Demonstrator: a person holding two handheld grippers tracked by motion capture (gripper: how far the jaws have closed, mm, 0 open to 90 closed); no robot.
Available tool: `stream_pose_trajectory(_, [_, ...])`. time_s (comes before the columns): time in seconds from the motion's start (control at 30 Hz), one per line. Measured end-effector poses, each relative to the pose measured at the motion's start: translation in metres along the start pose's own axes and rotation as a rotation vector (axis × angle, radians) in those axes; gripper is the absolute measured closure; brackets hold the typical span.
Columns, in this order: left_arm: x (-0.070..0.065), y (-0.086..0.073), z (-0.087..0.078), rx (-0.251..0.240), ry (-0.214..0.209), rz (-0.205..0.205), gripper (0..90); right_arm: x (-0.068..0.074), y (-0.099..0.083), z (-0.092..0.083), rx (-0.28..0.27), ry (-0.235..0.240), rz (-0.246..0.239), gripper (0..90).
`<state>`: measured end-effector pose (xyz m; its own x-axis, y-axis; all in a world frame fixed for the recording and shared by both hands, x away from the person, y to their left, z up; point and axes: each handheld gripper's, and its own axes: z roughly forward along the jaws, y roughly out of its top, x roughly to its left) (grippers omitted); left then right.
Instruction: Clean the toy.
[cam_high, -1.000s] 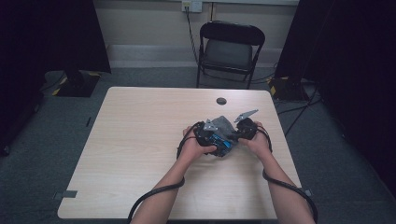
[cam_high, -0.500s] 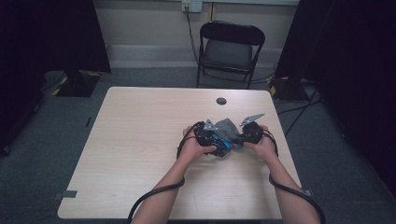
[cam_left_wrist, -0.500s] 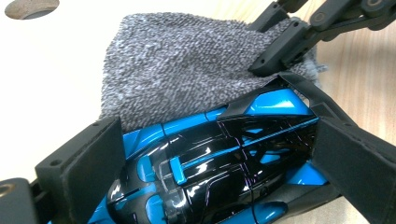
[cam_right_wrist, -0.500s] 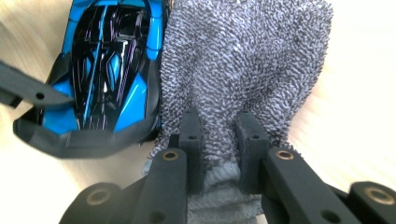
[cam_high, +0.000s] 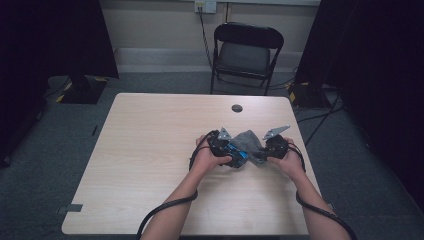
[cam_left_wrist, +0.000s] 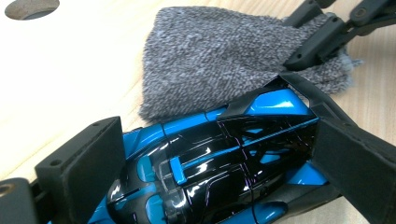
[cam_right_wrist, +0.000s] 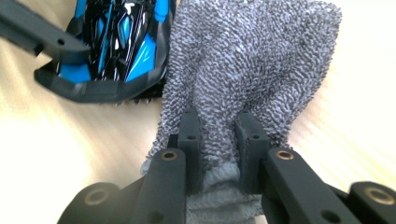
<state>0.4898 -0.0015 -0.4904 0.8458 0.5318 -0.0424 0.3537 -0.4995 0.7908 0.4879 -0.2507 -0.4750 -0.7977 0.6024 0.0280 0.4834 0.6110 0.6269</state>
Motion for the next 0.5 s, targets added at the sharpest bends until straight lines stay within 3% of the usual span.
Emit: stream_pose_trajectory(0.5, [0.0, 0.0, 0.0, 0.002, 0.001, 0.001, 2.6, 0.009, -0.019, -0.015, -0.008, 0.013, 0.004, 75.6])
